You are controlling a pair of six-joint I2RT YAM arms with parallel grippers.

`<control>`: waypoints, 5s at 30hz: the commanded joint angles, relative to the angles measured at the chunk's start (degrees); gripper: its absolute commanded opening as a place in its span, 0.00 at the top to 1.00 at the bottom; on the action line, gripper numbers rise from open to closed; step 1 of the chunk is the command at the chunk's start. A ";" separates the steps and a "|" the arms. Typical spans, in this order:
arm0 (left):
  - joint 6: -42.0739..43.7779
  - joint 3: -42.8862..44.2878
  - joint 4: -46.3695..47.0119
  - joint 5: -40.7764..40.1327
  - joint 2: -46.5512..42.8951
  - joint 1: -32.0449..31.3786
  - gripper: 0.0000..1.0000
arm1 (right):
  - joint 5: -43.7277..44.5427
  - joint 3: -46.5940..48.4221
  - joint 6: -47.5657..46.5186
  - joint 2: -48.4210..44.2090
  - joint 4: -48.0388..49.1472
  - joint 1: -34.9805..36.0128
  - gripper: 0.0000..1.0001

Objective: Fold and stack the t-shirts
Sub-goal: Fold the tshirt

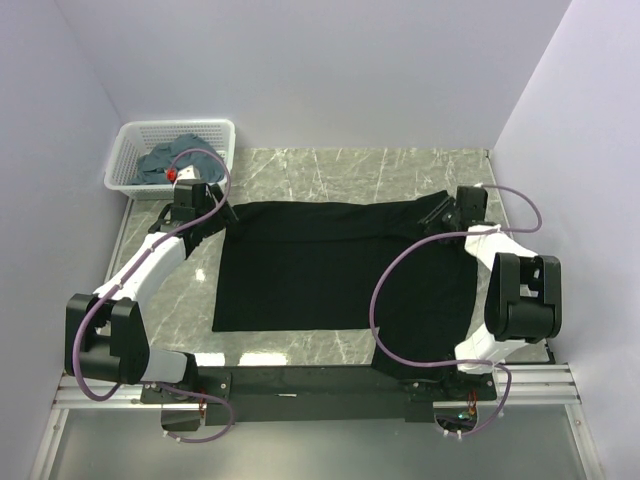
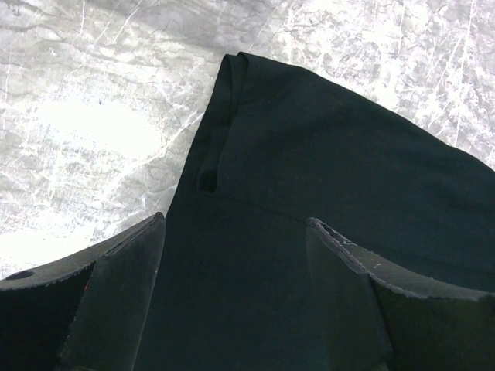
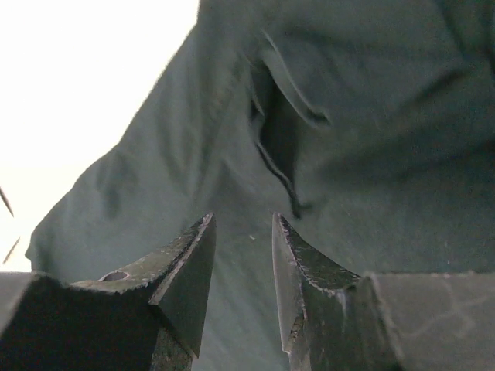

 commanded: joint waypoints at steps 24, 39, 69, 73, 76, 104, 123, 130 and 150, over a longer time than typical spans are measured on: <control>1.00 2.27 0.50 -0.01 -0.15 -0.19 0.21 | -3.06 -3.72 5.94 7.33 9.84 -0.13 0.61; 1.09 2.45 0.24 0.17 -0.32 -0.19 0.21 | -0.77 -3.36 4.54 3.81 5.98 -0.13 0.96; 1.17 2.89 -0.90 0.17 -0.67 -0.19 0.21 | -3.76 -6.08 3.83 -9.54 -15.73 2.24 0.98; 1.17 2.89 -0.90 0.26 -0.67 -0.19 0.21 | -3.50 -9.95 6.11 -11.74 -15.74 4.96 0.97; 1.17 2.98 -0.99 0.26 -0.59 -0.19 0.20 | -3.32 -13.29 8.92 -12.88 -14.51 8.13 0.97; 1.52 3.24 -1.69 0.44 -0.94 -0.19 0.19 | 11.10 2.77 -2.67 -8.60 -6.07 -4.43 0.56; 2.58 3.68 -2.13 -2.38 0.82 -0.10 0.19 | 11.71 25.81 -17.17 19.79 -15.03 -9.62 0.51; 2.76 3.85 -2.39 -2.29 1.35 -0.10 0.19 | 9.86 33.10 -18.14 25.43 -19.52 -9.62 0.52; 2.76 4.38 -2.66 -2.82 3.80 0.34 0.19 | 13.74 46.73 -15.33 35.10 -26.73 -15.42 0.99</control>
